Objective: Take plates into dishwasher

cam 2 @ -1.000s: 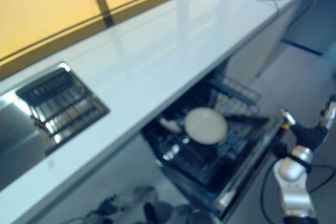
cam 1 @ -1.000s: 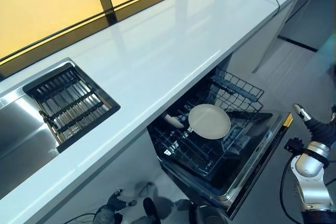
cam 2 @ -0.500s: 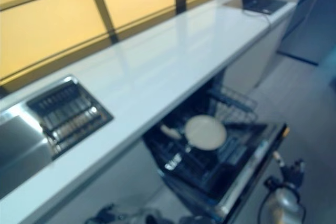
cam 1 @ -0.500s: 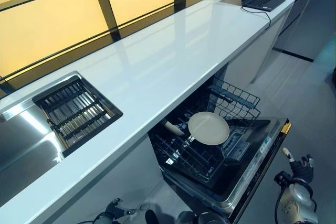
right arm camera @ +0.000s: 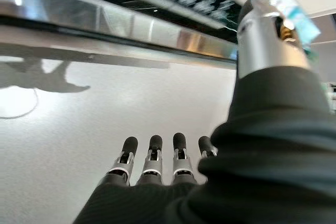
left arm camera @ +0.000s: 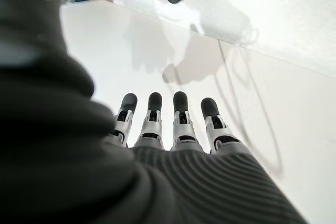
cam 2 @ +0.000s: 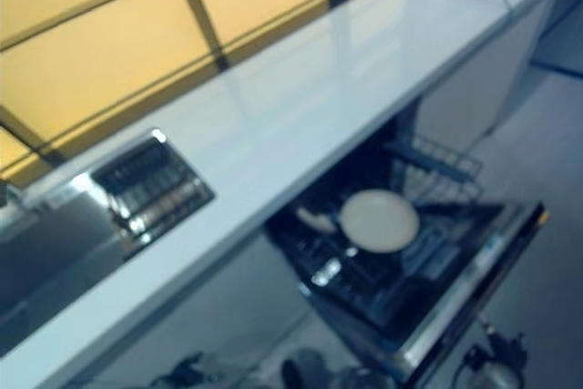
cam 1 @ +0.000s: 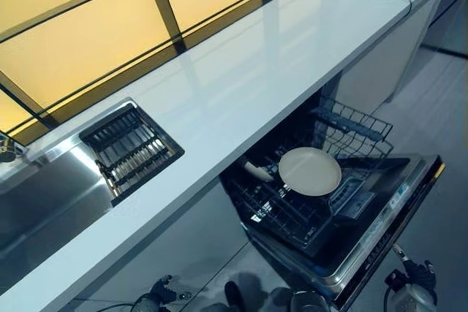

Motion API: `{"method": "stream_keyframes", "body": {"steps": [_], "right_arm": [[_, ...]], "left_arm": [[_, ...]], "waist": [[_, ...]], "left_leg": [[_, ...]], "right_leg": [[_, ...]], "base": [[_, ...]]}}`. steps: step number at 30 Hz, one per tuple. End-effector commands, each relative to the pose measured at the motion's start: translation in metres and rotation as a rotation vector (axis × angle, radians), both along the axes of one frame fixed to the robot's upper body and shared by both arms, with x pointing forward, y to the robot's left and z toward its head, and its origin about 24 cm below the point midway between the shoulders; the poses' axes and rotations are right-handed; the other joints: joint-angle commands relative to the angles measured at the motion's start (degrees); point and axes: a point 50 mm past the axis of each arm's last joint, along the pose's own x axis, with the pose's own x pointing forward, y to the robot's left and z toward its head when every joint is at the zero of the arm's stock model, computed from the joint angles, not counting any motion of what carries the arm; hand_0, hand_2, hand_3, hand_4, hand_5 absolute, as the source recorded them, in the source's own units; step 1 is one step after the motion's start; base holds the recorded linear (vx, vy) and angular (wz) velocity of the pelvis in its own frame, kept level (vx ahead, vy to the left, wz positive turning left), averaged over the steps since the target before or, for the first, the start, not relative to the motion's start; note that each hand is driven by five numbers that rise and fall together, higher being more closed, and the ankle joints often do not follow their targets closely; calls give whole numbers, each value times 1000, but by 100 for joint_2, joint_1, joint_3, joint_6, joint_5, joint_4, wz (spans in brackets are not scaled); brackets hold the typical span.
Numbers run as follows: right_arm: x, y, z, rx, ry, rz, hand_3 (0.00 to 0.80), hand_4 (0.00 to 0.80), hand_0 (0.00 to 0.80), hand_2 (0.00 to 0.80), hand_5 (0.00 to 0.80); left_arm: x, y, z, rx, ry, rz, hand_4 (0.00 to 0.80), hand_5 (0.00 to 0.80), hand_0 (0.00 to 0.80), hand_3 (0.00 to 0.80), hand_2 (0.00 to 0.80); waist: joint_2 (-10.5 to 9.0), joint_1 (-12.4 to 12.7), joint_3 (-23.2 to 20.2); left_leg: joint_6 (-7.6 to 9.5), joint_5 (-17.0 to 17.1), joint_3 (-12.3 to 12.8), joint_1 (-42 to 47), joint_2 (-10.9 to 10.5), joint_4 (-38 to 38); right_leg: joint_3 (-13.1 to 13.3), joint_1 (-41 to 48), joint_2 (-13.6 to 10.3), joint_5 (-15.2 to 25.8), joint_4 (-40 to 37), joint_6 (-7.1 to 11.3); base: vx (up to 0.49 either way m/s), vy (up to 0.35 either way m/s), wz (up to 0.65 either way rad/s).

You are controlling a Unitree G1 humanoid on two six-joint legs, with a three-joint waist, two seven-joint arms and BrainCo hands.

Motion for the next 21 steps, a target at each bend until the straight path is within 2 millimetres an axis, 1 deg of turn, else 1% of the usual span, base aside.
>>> {"method": "stream_keyframes", "body": {"steps": [1,2,5,9,10,12,13,15,18,19,20,21], "right_arm": [[27,-20,30,-45,-145,-6,0,0,0,0,0],[31,-19,32,-44,-161,14,0,0,0,0,0],[50,-6,37,-25,-238,155,0,0,0,0,0],[66,15,36,-3,-266,348,0,0,0,0,0],[70,20,36,7,-273,400,0,0,0,0,0],[74,27,37,19,-285,464,0,0,0,0,0],[83,38,39,42,-305,545,0,0,0,0,0],[87,45,39,63,-316,594,0,0,0,0,0],[95,63,39,104,-334,703,0,0,0,0,0],[98,74,38,125,-328,762,0,0,0,0,0],[99,77,37,129,-327,777,0,0,0,0,0],[101,83,37,141,-325,813,0,0,0,0,0]], "left_arm": [[33,-8,12,-38,-114,-3,0,0,0,0,0],[32,-10,12,-42,-118,-2,0,0,0,0,0],[31,-15,11,-60,-131,9,0,0,0,0,0],[25,-17,9,-71,-126,16,0,0,0,0,0],[24,-19,9,-75,-122,14,0,0,0,0,0],[23,-19,8,-79,-120,13,0,0,0,0,0],[22,-21,9,-87,-120,11,0,0,0,0,0],[21,-21,8,-90,-118,11,0,0,0,0,0],[20,-22,8,-92,-111,10,0,0,0,0,0],[20,-23,8,-94,-110,8,0,0,0,0,0],[20,-23,8,-94,-109,7,0,0,0,0,0],[20,-23,8,-95,-103,1,0,0,0,0,0]], "waist": [[-62,23,368],[-34,16,400],[67,-31,556],[101,-49,627],[82,-39,630],[69,-27,625],[47,-4,631],[25,8,626],[-48,46,612],[-86,69,595],[-95,74,592],[-120,94,587]], "left_leg": [[-431,-20,-281,-188,117,390],[-443,10,-286,-205,118,394],[-486,143,-271,-272,106,358],[-517,277,-180,-217,144,194],[-571,269,-216,-177,139,201],[-565,279,-209,-152,149,191],[-561,266,-175,-134,167,229],[-569,269,-158,-125,185,262],[-597,275,-122,-72,230,325],[-610,294,-104,-53,263,361],[-612,298,-102,-47,268,369],[-617,305,-101,-26,283,400]], "right_leg": [[-472,413,18,-183,-391,-558],[-470,372,4,-205,-338,-571],[-455,138,-54,-294,-88,-623],[-470,39,-37,-368,44,-661],[-413,70,-27,-388,35,-635],[-427,66,-20,-402,53,-643],[-473,49,-28,-433,103,-661],[-505,54,-31,-450,118,-668],[-580,127,-30,-459,108,-666],[-620,170,-34,-468,117,-670],[-627,180,-35,-469,120,-670],[-646,212,-41,-472,144,-673]], "base": [[-85,-55,12],[-104,-71,9],[-106,-79,6],[-42,-90,-6],[9,-81,-9],[-2,-66,-7],[-21,-59,-8],[-8,-46,-12],[13,-45,-11],[26,-39,-10],[36,-40,-12],[25,-21,-9]]}}
